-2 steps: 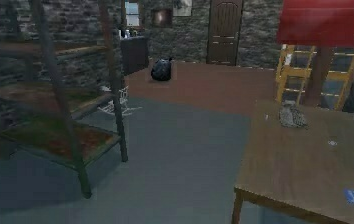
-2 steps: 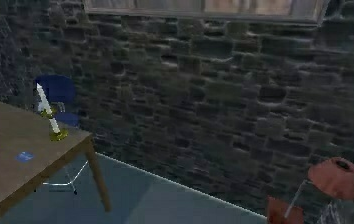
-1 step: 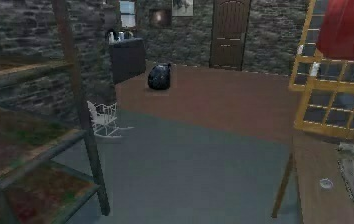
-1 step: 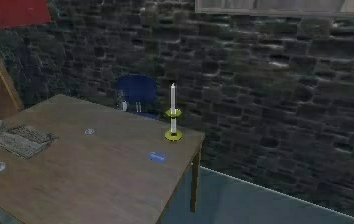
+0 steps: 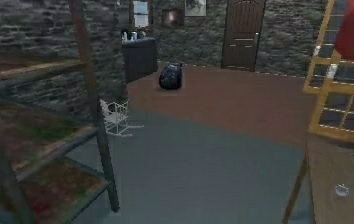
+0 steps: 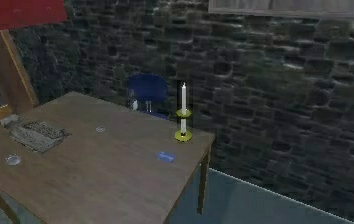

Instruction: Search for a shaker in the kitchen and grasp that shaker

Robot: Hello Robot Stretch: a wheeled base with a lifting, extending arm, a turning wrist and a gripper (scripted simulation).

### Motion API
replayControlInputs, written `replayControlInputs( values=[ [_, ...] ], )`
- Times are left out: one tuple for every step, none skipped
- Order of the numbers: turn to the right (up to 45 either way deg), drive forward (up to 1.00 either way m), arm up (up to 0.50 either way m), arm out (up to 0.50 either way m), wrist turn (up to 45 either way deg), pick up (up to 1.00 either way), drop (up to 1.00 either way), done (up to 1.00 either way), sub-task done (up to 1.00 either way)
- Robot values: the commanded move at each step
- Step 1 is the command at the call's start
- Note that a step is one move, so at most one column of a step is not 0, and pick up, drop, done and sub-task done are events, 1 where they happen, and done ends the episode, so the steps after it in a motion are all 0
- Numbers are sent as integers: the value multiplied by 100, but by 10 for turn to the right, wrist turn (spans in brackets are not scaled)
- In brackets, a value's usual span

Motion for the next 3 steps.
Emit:
replayControlInputs(
  values=[
    [0,100,0,0,0,0,0,0,0],
    [0,100,0,0,0,0,0,0,0],
    [0,35,0,0,0,0,0,0,0]
  ],
)
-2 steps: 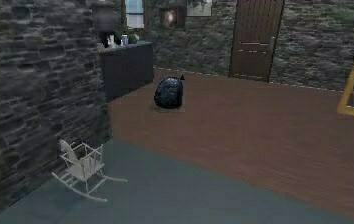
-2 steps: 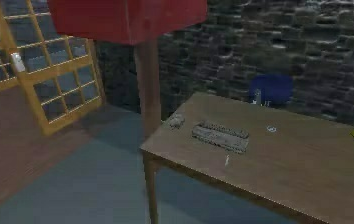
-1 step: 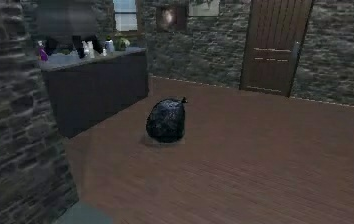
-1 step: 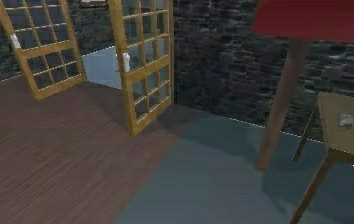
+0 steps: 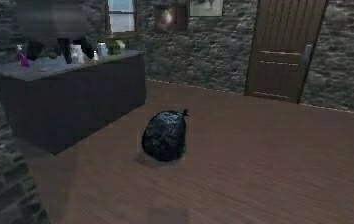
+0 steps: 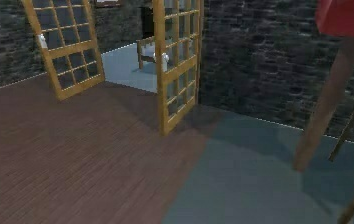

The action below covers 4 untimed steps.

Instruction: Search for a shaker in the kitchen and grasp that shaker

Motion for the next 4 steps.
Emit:
replayControlInputs(
  values=[
    [-150,0,0,0,0,0,0,0,0],
    [0,30,0,0,0,0,0,0,0],
    [0,95,0,0,0,0,0,0,0],
    [-270,0,0,0,0,0,0,0,0]
  ],
)
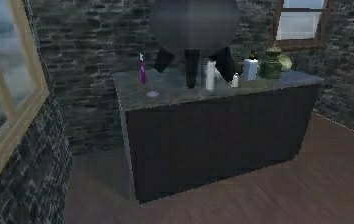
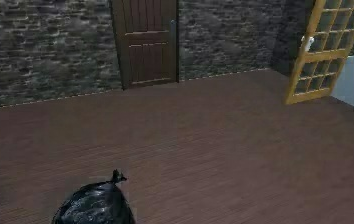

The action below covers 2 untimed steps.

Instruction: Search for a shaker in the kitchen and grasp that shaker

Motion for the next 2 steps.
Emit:
replayControlInputs(
  values=[
    [0,90,0,0,0,0,0,0,0],
    [-450,0,0,0,0,0,0,0,0]
  ],
)
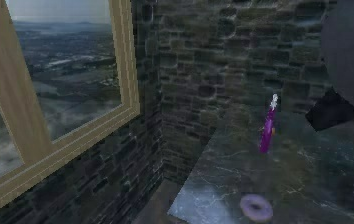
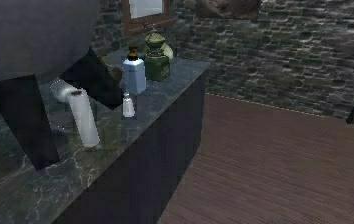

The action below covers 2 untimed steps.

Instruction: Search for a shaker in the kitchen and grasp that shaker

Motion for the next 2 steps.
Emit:
replayControlInputs(
  values=[
    [-90,0,0,0,0,0,0,0,0],
    [0,0,50,0,0,0,0,0,0]
  ],
)
